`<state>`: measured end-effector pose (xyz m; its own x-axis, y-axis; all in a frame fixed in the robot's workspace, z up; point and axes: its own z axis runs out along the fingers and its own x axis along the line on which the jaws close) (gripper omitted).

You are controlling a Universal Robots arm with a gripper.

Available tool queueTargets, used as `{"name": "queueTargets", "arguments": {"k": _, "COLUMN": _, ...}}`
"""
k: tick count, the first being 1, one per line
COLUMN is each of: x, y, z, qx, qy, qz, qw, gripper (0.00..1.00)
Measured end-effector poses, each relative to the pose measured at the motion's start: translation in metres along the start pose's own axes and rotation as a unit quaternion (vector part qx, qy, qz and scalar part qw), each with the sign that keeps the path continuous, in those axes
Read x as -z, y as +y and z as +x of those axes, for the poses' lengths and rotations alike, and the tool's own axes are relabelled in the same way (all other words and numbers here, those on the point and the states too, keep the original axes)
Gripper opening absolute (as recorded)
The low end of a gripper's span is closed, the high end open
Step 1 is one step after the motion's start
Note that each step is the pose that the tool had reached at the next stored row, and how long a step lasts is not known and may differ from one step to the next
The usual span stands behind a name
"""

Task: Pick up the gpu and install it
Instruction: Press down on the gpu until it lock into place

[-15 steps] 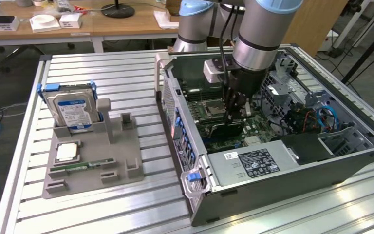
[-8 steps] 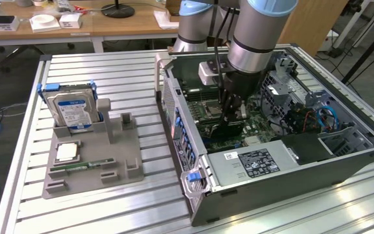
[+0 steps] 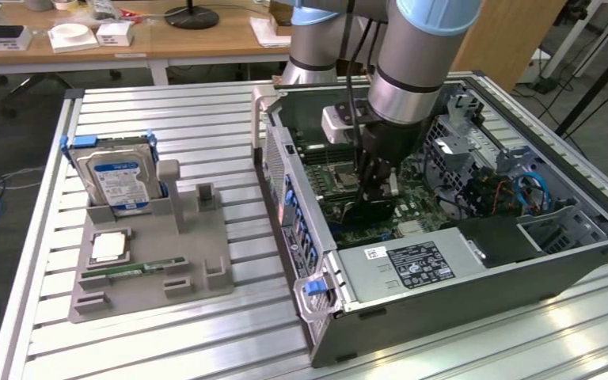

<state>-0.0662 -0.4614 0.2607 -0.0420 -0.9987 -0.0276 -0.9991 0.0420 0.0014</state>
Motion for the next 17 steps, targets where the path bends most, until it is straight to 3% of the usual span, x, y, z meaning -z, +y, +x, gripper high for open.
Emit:
{"name": "queueTargets", "arguments": {"k": 6, "x": 0.0134, "y": 0.0075, "z": 0.000, "qx": 0.000, "qy": 0.0007, "qz": -0.0001, "qw": 1.0000, "gripper": 0.11}}
{"name": "queueTargets", "arguments": {"k": 15, "x": 0.0186, "y": 0.0390, "z": 0.001, "qx": 0.000, "qy": -0.0001, "qz": -0.0002, "qw": 1.0000, "gripper": 0.11}}
{"name": "queueTargets", "arguments": {"k": 17, "x": 0.0200, "y": 0.0441, "z": 0.001, "qx": 0.000, "qy": -0.0009, "qz": -0.0016, "qw": 1.0000, "gripper": 0.11}}
